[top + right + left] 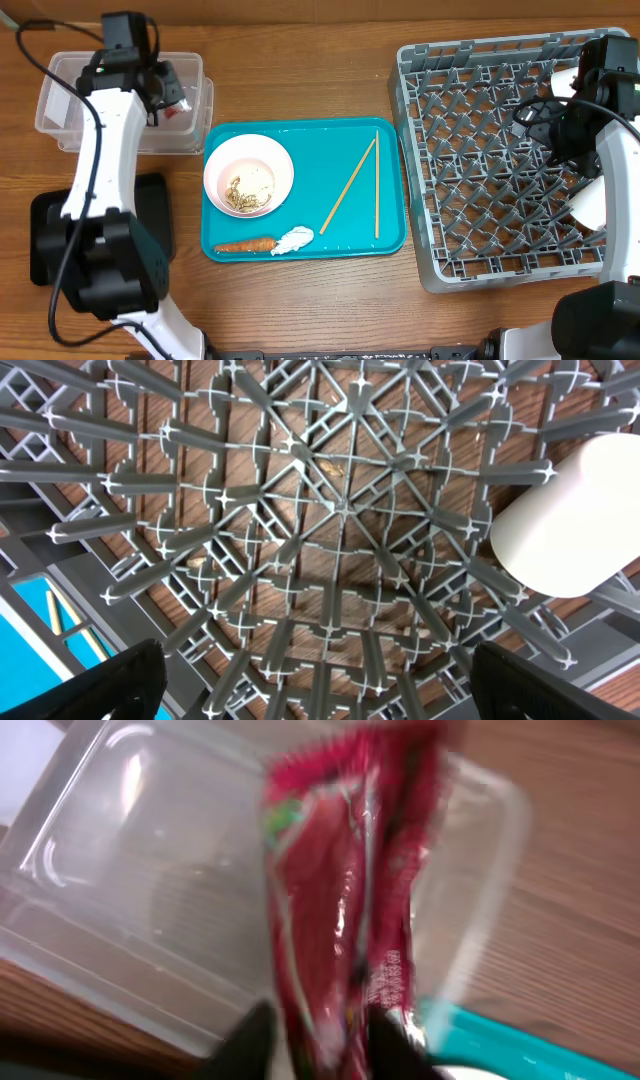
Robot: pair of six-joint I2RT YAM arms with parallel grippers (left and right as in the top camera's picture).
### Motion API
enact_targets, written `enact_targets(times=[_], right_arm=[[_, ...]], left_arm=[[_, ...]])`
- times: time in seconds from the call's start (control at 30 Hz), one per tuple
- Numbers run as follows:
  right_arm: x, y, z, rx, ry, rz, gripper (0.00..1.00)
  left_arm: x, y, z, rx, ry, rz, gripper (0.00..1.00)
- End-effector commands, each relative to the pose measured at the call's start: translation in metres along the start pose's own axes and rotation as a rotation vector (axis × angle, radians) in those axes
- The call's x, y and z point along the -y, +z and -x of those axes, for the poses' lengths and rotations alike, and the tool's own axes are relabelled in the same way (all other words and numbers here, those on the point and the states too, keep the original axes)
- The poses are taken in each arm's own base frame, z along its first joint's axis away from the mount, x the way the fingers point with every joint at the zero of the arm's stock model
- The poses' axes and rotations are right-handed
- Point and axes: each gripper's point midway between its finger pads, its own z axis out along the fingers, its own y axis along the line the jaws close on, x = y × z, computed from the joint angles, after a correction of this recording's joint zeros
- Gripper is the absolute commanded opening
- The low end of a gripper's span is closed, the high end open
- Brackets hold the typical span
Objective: Sort waste into correct bins and load items into the dishwasher
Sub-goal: 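Drop the red wrapper into the clear plastic bin, then grasp the white tissue on the tray with the left gripper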
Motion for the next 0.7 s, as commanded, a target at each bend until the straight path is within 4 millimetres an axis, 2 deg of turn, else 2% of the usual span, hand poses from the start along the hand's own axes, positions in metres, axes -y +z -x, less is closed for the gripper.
enact_targets(times=[0.0, 0.1, 0.13, 0.23, 0.3, 0.33, 0.43, 0.53, 0.67], right_arm=[[0.0, -0.007, 0.002, 0.018, -0.001, 0.007, 0.99], [0.0, -0.007, 0.002, 0.016, -0.002, 0.006, 0.99], [0.0, -0.007, 0.002, 0.015, -0.005, 0.006, 0.99], [0.0, -0.007, 0.002, 0.016, -0.008, 0.006, 0.99], [0.0, -0.007, 0.002, 0.016, -0.008, 0.006, 0.99], [0.0, -0.007, 0.002, 0.016, -0.008, 0.006, 0.99], [0.0, -0.007, 0.002, 0.016, -0.008, 0.006, 0.99], [0.0, -0.007, 0.002, 0.016, -0.009, 0.006, 1.0], [0.0, -0.007, 0.002, 0.016, -0.01, 0.006, 1.0]], left_arm=[[-0.015, 0.009, 0.007, 0.008, -0.053, 0.014, 0.76], [-0.016, -0.008, 0.016, 0.031, -0.061, 0.001, 0.76], [-0.01, -0.018, 0.014, 0.02, -0.056, -0.027, 0.76], [0.021, -0.052, -0.011, -0.092, -0.056, -0.173, 0.77], [0.045, -0.074, -0.045, -0.222, -0.064, -0.264, 0.79], [0.055, -0.085, -0.068, -0.31, -0.062, -0.279, 0.81], [0.069, -0.102, -0.12, -0.492, -0.063, -0.22, 0.89], [0.083, -0.111, -0.162, -0.613, -0.065, -0.157, 0.91], [0.102, -0.111, -0.21, -0.697, -0.044, -0.09, 0.92]])
